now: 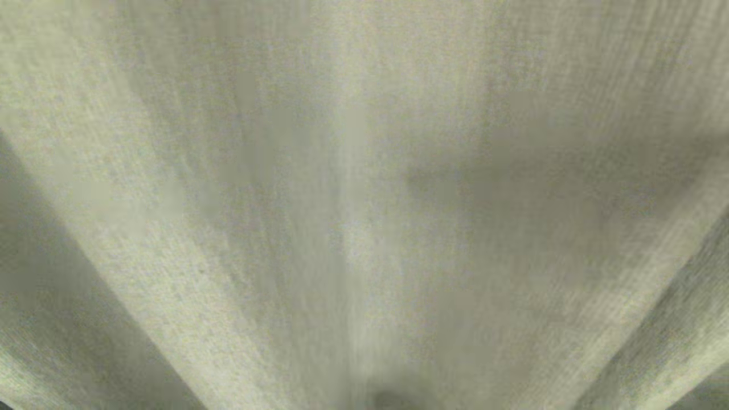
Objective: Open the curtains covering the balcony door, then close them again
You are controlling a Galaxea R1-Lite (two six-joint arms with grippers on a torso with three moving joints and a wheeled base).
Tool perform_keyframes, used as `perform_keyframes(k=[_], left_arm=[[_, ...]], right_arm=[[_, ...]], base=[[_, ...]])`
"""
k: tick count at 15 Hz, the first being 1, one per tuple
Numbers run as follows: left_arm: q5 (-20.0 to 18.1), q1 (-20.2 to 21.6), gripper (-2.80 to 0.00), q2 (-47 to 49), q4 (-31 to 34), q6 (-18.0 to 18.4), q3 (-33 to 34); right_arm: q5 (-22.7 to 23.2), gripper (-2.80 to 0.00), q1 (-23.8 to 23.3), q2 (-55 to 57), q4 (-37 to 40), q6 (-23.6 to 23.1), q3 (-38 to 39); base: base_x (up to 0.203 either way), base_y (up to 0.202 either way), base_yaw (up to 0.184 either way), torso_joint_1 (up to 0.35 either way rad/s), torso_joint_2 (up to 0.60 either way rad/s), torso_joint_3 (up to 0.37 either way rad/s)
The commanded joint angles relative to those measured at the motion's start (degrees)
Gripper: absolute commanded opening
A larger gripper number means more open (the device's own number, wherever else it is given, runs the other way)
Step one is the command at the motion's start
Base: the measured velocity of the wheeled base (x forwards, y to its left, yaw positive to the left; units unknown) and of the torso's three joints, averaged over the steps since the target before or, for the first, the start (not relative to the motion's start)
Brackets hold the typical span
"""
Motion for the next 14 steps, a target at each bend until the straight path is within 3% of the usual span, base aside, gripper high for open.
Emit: perform_keyframes(k=[1,4,14], left_arm=[[0.0,0.0,-2.80,0.0,0.0,-0.1,0.0],[0.1,0.0,-2.80,0.0,-0.1,-0.3,0.0],[0.1,0.1,-2.80,0.0,-0.1,-0.4,0.0]], right_arm=[[0.1,-2.80,0.1,0.0,0.0,0.0,0.0],[0.1,-2.80,0.1,0.0,0.0,0.0,0.0],[0.1,-2.80,0.1,0.0,0.0,0.0,0.0]], base=[[0.000,-0.189,0.004,0.007,0.00,0.002],[0.000,-0.115,0.001,0.004,0.00,0.001],[-0.013,0.000,0.000,0.002,0.00,0.000]])
